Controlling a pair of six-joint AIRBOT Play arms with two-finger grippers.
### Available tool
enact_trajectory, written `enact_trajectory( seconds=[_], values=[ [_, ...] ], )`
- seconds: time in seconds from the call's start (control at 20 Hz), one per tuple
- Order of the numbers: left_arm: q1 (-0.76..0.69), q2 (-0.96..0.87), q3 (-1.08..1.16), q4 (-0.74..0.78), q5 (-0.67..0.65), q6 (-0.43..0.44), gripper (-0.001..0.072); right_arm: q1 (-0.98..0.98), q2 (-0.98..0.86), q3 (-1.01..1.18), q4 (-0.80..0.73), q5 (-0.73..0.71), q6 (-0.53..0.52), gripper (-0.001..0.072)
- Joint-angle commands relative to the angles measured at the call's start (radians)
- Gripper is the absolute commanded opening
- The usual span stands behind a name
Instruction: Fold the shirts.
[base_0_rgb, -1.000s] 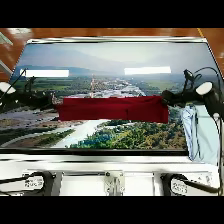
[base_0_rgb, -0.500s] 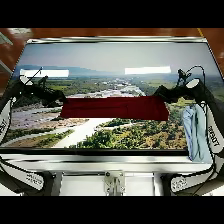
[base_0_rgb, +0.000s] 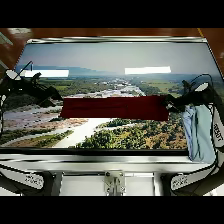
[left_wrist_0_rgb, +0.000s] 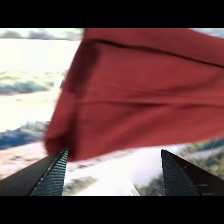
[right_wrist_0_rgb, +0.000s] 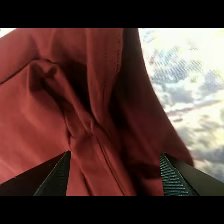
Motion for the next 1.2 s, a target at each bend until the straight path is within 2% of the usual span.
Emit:
enact_trajectory(
  seconds=[0.0,0.1,0.15,0.2,0.25,0.3,0.35,0.4,0.45,0.5,0.55,0.65,0.9,1.15],
  values=[
    [-0.044,0.051,0.003,-0.030,-0.004,0.004,0.0712,0.035,-0.065,0.001,0.063,0.003,-0.005,0.0705],
    [-0.076,0.063,0.004,-0.062,0.006,0.004,0.0712,0.073,-0.094,0.001,0.063,-0.010,0.015,0.0700],
    [-0.094,0.067,0.004,-0.073,0.018,0.004,0.0712,0.087,-0.097,0.001,0.064,-0.014,0.013,0.0621],
    [-0.109,0.069,0.004,-0.086,0.030,0.004,0.0712,0.093,-0.094,0.001,0.063,-0.019,0.003,0.0443],
    [-0.125,0.069,0.004,-0.105,0.043,0.004,0.0712,0.097,-0.085,0.001,0.064,-0.018,0.002,0.0222],
    [-0.140,0.069,0.004,-0.114,0.062,0.004,0.0712,0.092,-0.068,0.001,0.064,-0.017,0.003,0.0058],
    [-0.159,0.068,0.004,-0.120,0.088,0.004,0.0693,0.086,-0.040,0.001,0.063,-0.018,0.002,0.0059],
    [-0.180,0.068,0.004,-0.124,0.114,0.003,0.0551,0.079,-0.004,0.001,0.064,-0.019,0.002,0.0060],
    [-0.208,0.066,0.004,-0.135,0.149,0.004,0.0341,0.071,0.036,0.001,0.065,-0.014,0.003,0.0059],
    [-0.239,0.061,0.003,-0.146,0.185,0.006,0.0215,0.064,0.082,0.001,0.064,-0.002,0.004,0.0059],
    [-0.281,0.052,0.003,-0.169,0.229,0.019,0.0177,0.059,0.126,0.001,0.064,0.008,0.008,0.0059],
    [-0.381,0.019,0.003,-0.219,0.297,0.030,0.0044,0.058,0.208,0.001,0.051,0.057,0.013,0.0059],
    [-0.640,-0.091,0.004,-0.374,0.538,0.049,0.0038,0.060,0.397,0.001,0.026,0.203,0.072,0.0059],
    [-0.789,-0.172,0.043,-0.449,0.606,0.050,0.0038,0.060,0.560,0.001,0.027,0.282,0.126,0.0059]
  ],
)
